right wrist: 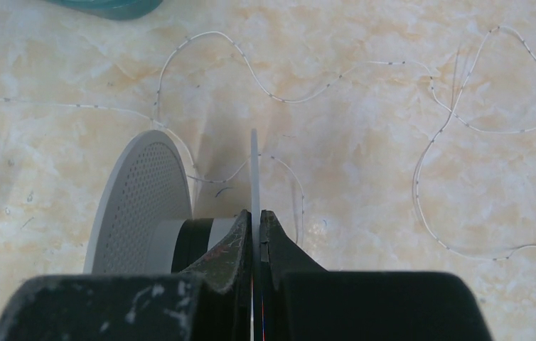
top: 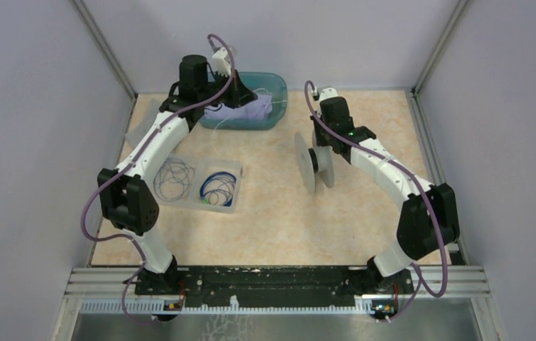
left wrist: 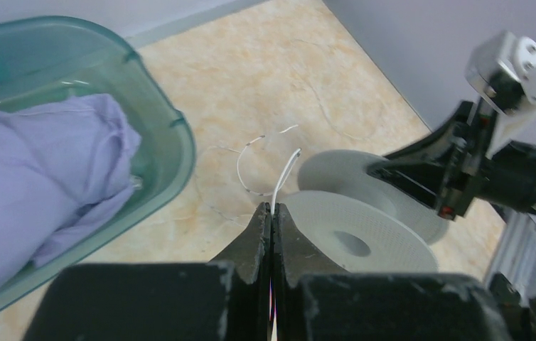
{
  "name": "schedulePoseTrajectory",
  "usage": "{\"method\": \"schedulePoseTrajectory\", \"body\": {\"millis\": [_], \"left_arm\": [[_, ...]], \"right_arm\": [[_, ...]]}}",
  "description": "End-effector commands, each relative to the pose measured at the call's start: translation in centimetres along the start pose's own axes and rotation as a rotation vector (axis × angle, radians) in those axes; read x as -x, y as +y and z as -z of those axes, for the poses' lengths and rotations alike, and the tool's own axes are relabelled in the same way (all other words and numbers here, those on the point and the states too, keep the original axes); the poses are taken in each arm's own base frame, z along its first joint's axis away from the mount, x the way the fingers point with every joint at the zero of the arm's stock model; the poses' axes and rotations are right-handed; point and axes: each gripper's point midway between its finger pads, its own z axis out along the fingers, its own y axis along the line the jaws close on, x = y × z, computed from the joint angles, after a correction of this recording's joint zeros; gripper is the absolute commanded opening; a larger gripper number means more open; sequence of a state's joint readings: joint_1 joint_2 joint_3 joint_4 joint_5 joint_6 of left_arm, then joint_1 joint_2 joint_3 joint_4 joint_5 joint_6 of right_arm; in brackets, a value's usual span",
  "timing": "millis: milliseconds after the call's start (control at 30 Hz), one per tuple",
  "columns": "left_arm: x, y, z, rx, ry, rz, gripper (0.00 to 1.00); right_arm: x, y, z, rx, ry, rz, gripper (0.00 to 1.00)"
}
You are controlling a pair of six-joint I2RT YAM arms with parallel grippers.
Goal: Wrap the cables
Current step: Adjust the cable reel at the center of the board.
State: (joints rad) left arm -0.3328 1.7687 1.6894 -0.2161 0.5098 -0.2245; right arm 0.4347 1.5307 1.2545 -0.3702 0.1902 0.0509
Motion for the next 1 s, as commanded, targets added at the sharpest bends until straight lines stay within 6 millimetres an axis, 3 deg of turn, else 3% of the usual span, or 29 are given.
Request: {"method": "schedulePoseTrajectory", "body": {"millis": [0, 233, 567, 667, 800, 967], "left_arm": [[-2.3, -4.4, -1.2, -0.202, 0.064, 0.002, 0.00], [-6.4, -9.5, -1.9, -0.406, 0.164, 0.031, 0.00], [-7.9, -12.7, -0.8, -0.439, 0.212, -0.097, 0.00], [-8.6, -13.2, -1.1, -0.435, 0.227, -0.161, 0.00], [-8.4, -12.7, -1.8, -0.395, 0.215, -0.179, 0.00], [-8.0, -12.1, -2.4, -0.353, 0.207, -0.178, 0.00]], "right_arm": [[3.5, -0.4, 1.5, -0.007, -0.136, -0.079, 0.00], [2.9, 0.1, 1.3, 0.023, -0.111, -0.066, 0.04], [3.3, 0.2, 1.0, 0.029, -0.095, -0.024, 0.08], [3.5, 0.4, 1.0, 0.041, -0.085, -0.001, 0.11], [3.9, 0.7, 1.4, 0.073, -0.068, 0.067, 0.22], [3.0, 0.2, 2.5, 0.077, 0.005, 0.146, 0.37]]}}
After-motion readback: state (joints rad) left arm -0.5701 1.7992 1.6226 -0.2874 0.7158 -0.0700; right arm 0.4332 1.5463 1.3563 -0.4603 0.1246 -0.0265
